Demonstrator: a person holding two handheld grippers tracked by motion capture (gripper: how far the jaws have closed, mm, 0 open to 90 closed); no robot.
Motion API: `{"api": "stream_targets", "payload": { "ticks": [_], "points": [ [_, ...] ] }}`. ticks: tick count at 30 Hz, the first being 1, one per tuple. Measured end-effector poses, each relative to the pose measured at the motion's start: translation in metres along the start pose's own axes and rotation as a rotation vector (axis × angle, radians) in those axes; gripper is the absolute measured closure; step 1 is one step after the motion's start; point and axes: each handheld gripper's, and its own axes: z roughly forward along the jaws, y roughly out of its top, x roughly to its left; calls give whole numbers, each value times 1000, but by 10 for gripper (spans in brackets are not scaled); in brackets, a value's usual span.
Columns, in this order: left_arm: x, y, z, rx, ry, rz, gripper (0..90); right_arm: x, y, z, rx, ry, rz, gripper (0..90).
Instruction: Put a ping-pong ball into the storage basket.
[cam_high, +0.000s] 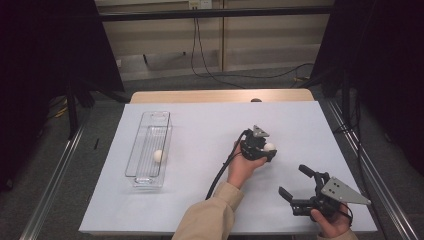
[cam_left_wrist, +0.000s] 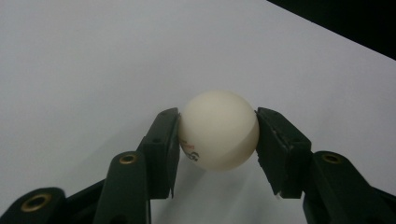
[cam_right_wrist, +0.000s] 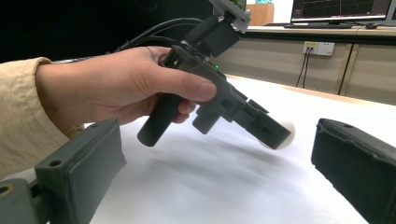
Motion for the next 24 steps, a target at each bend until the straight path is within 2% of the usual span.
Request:
{"api": "stream_targets", "payload": {
  "ticks": [7,13,24],
  "points": [
    [3,-4,-10,-3,-8,-13,510,0,0,0,0,0,0,16],
    [8,-9,-16,8,0,-10,510,0,0,0,1,0,-2,16],
    [14,-13,-30,-4,3,-20,510,1,0,1,2,1,-3,16]
  ]
}}
